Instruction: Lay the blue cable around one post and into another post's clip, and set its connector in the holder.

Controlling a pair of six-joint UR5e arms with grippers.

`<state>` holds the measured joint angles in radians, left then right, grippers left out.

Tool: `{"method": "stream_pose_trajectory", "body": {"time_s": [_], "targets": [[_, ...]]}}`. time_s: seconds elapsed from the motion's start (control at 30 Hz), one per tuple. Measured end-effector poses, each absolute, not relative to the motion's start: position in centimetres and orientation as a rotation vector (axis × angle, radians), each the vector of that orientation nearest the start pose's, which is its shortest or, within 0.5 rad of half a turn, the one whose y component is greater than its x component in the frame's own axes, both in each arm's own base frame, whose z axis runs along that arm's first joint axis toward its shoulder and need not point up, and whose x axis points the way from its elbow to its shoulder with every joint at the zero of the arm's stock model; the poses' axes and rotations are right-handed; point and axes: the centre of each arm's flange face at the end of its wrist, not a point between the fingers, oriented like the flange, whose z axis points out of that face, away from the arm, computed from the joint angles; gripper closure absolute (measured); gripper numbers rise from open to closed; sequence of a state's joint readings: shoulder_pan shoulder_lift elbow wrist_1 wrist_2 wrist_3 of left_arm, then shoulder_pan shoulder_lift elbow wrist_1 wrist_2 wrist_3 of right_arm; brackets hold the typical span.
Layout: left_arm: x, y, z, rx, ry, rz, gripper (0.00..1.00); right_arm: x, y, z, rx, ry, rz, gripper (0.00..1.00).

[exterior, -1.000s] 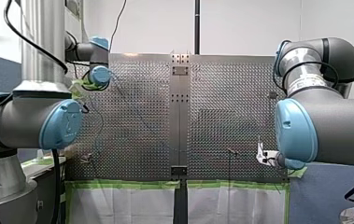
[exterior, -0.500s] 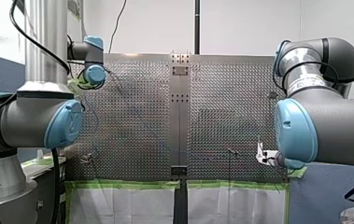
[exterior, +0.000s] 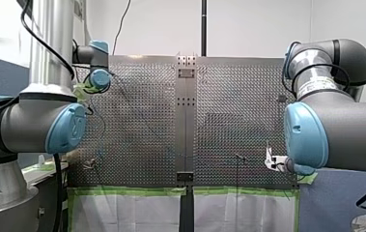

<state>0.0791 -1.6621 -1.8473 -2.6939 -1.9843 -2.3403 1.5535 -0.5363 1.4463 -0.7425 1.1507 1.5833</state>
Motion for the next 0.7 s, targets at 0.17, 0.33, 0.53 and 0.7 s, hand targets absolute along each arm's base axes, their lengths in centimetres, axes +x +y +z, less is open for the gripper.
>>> {"method": "stream_pose_trajectory", "body": {"time_s": [0.17,0.33,0.53,0.7], "targets": [[52.2,-5.2,36.1,-0.905,1.186,-0.254,0.01,16.2,-68.2,-4.3,1.609,-1.153,1.457,1.00],[53.9,-5.1,36.3,-0.904,1.171,-0.290,0.01,16.2,-68.2,-4.3,1.609,-1.152,1.457,1.00],[55.7,-4.6,35.5,-0.922,1.149,-0.324,0.01,16.3,-68.2,-4.3,1.608,-1.150,1.458,1.00],[56.0,-3.9,34.9,-0.960,1.136,-0.345,0.01,16.3,-68.2,-4.3,1.611,-1.149,1.456,1.00]]}}
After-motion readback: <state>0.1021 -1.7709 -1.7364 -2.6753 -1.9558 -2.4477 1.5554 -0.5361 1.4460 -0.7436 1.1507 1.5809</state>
